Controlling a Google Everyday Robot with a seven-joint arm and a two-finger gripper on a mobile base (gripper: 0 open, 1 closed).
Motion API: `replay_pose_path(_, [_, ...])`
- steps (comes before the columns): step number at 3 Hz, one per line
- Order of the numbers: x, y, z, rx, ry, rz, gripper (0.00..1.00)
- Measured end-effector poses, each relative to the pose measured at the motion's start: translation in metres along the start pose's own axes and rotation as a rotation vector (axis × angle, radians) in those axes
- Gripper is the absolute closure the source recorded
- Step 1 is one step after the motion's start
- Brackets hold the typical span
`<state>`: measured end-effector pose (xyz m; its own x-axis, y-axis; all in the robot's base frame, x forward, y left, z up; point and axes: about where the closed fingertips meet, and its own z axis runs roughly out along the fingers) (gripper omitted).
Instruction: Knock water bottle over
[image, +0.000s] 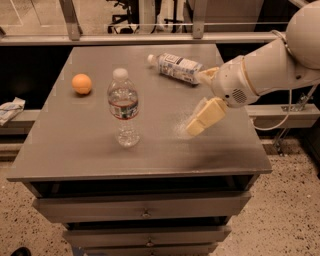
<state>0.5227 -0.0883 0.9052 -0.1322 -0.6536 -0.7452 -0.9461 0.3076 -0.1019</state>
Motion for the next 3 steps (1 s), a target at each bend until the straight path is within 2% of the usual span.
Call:
replay_pose_path(1, [-0.015,0.001,0.020,-0.008,-0.051,-0.021,0.00])
replay_pose_path(3, [-0.078,0.010,0.095,-0.062,-0.262,-0.071,0.00])
